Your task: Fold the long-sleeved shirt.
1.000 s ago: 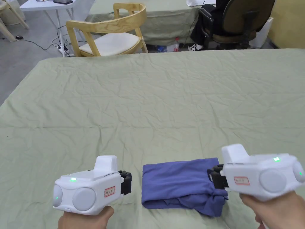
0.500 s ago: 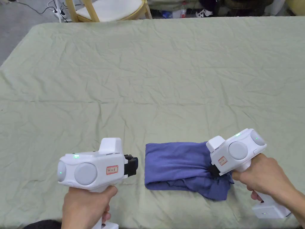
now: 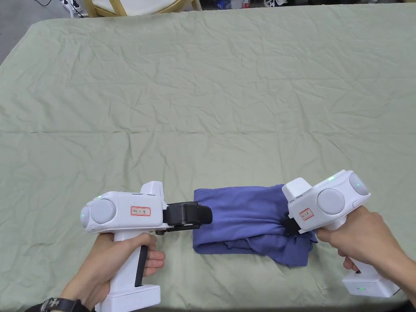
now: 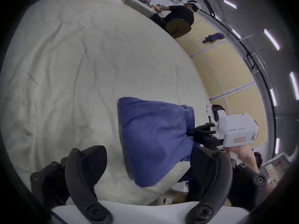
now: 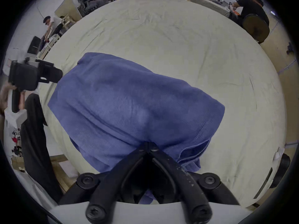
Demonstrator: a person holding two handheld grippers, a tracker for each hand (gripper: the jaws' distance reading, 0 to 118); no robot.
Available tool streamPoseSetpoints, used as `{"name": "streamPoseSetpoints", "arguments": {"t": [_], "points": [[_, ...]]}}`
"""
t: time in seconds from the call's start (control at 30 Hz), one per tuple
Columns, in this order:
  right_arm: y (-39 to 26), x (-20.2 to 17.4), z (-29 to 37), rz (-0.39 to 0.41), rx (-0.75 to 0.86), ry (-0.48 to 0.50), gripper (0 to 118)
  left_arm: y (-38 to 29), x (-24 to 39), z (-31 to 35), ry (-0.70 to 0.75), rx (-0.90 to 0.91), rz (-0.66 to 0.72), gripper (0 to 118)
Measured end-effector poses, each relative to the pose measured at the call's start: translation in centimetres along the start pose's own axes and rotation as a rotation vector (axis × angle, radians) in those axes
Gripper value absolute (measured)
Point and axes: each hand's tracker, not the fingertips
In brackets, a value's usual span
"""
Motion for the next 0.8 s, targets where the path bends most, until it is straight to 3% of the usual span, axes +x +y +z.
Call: {"name": "streamPoseSetpoints", "arguments": {"t": [0.17, 0.43, 0.6, 0.67, 0.73, 0.8], "points": [[-0.2, 0.4, 0.0, -0.022, 0.017, 0.024, 1, 0.4, -2.7, -2.1, -0.078, -0.021, 0.078, 107], [-0.4, 0.6, -0.2, -0.042, 0.033, 0.038, 1, 2.1, 0.0, -7.3, -0.225, -0.069, 0.072, 108], [-0.5, 0.9, -0.4, -0.065, 0.044, 0.052, 1, 2.2, 0.1, -7.4, -0.217, -0.08, 0.073, 106], [-0.5, 0.9, -0.4, -0.065, 0.047, 0.053, 1, 2.2, 0.4, -6.9, -0.143, -0.091, 0.017, 93], [-0.4, 0.8, -0.5, -0.068, 0.051, 0.051, 1, 1.9, 0.6, -7.1, 0.006, -0.09, -0.073, 26], [-0.4, 0.5, -0.6, -0.071, 0.058, 0.046, 1, 1.5, -0.3, -7.4, -0.117, -0.1, 0.041, 18]]}}
